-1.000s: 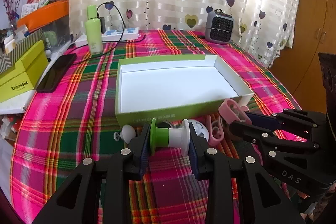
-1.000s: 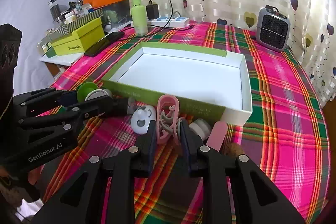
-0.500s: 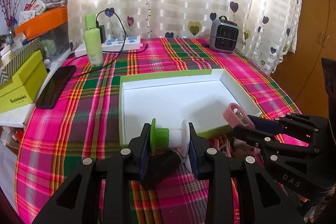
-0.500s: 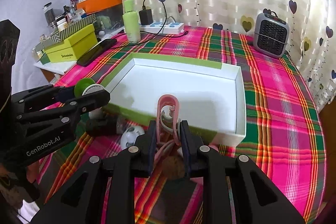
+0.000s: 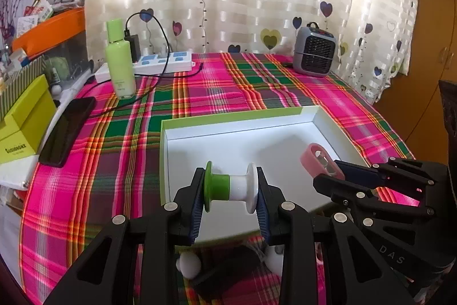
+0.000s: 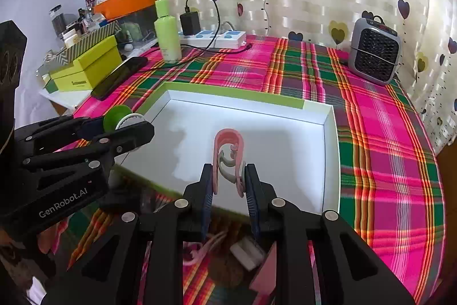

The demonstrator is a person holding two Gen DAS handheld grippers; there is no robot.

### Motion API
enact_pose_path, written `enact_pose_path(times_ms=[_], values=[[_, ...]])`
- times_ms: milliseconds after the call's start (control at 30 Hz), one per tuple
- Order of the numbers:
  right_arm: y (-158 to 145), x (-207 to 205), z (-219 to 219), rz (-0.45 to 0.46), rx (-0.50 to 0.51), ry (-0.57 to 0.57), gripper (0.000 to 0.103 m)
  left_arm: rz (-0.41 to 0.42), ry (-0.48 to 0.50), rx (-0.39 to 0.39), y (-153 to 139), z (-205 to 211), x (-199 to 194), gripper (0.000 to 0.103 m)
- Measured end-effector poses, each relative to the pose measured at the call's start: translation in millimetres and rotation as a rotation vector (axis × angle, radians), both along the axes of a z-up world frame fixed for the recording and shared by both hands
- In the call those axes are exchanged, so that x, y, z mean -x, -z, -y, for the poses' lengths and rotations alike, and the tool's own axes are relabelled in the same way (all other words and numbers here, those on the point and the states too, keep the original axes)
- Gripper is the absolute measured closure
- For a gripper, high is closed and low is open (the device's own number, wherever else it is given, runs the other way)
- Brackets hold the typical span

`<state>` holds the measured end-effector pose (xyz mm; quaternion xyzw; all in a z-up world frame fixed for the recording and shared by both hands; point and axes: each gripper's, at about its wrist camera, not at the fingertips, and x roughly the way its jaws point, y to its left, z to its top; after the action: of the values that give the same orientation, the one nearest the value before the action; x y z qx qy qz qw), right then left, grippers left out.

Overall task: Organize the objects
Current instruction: 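Carry the spool and pink clip over the white box with both grippers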

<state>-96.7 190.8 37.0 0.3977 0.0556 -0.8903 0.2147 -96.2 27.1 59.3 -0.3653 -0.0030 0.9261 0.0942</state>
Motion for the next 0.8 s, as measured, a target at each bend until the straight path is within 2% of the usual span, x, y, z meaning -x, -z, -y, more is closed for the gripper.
enact_pose_path(times_ms=[800], values=[[25, 71, 14, 0.082, -0.029, 0.032, 0.08, 0.098, -0.005, 0.024, 28, -2, 78, 0.073]])
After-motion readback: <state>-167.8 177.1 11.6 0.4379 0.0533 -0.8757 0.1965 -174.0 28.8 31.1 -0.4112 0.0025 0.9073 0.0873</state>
